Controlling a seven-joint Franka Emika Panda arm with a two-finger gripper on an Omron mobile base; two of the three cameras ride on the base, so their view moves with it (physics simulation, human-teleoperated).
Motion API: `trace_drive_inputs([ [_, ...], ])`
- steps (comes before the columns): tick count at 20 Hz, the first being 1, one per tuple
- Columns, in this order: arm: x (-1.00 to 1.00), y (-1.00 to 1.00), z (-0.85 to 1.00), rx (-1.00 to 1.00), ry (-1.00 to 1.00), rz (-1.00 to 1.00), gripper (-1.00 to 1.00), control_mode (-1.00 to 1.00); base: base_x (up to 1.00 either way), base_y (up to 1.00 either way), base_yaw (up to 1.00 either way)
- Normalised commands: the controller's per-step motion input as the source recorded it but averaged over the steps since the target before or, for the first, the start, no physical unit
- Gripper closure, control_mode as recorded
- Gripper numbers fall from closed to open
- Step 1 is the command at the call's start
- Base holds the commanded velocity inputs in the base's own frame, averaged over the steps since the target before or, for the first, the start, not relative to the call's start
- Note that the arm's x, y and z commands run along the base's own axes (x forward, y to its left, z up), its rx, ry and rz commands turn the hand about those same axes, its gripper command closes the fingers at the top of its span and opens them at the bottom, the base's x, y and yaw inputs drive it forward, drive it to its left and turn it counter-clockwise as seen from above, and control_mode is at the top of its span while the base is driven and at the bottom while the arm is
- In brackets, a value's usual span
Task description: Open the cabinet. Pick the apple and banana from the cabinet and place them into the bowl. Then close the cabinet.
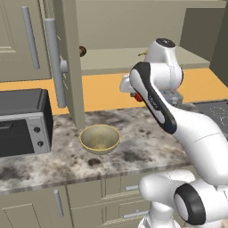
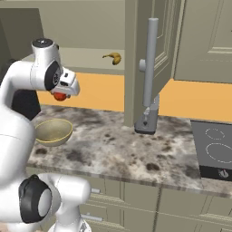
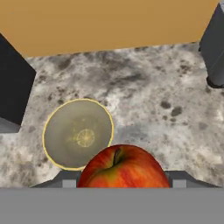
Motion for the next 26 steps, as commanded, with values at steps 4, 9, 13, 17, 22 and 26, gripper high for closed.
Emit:
trace_drive_inputs([
  [4,-0.55,0.28,-0.91,0.00,0.18,0.24,1.00,-1.00,0.00,0.00,0.00],
  [9,-0.26,0.43,-0.67,0.00,0.02,0.29,1.00,-1.00,0.00,0.00,0.00],
  [13,0.28,0.48,-0.12,0.00,0.00,0.16,1.00,-1.00,0.00,0.00,0.00],
  [17,0.60,0.25,-0.04,0.00,-0.01,0.01,1.00,-1.00,0.00,0.00,0.00],
  [22,0.53,0.21,-0.08,0.00,0.00,0.00,1.00,-1.00,0.00,0.00,0.00],
  [26,0.32,0.45,-0.35,-0.07,0.01,0.00,1.00,-1.00,0.00,0.00,0.00],
])
